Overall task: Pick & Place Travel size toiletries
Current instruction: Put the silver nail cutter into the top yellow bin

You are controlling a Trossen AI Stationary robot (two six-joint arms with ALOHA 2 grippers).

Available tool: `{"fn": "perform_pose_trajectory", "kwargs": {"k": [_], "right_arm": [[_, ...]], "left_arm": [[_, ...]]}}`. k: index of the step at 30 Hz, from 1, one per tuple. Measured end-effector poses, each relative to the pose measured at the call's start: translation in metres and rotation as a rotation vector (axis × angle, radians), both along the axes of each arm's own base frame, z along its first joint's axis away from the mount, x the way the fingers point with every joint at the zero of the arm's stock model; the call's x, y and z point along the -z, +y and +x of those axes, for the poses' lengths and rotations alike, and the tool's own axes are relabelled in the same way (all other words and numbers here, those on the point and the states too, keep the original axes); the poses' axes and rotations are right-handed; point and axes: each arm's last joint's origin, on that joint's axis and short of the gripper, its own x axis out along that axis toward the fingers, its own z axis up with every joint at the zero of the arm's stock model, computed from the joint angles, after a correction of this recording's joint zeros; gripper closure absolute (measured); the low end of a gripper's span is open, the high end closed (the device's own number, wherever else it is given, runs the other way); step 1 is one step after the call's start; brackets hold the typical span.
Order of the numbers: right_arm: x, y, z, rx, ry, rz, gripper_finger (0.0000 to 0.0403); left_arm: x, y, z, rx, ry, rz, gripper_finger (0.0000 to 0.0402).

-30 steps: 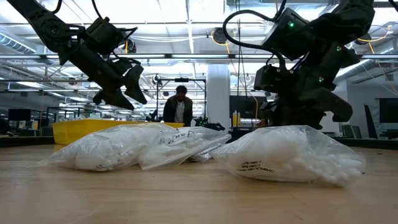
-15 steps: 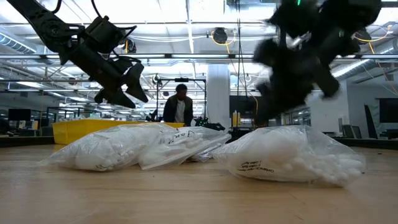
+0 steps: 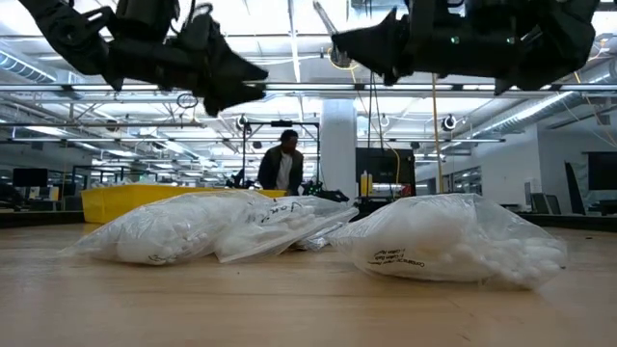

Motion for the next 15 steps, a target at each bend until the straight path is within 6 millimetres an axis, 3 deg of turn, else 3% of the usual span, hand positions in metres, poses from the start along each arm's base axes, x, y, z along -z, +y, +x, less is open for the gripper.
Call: {"fn": "perform_pose_trajectory", "kwargs": {"k": [9, 15], "right_arm": [[0.012, 0.001, 0.004, -0.036, 0.027, -0.017, 0.0362], [0.012, 0.001, 0.004, -0.039, 0.024, -0.02, 0.0362]], "left_arm": [[-0.002, -0.055, 0.03, 0.228, -0.168, 0.339, 0.0158], [-0.009, -0.068, 0.052, 0.261, -0.189, 0.373, 0.0158]]}}
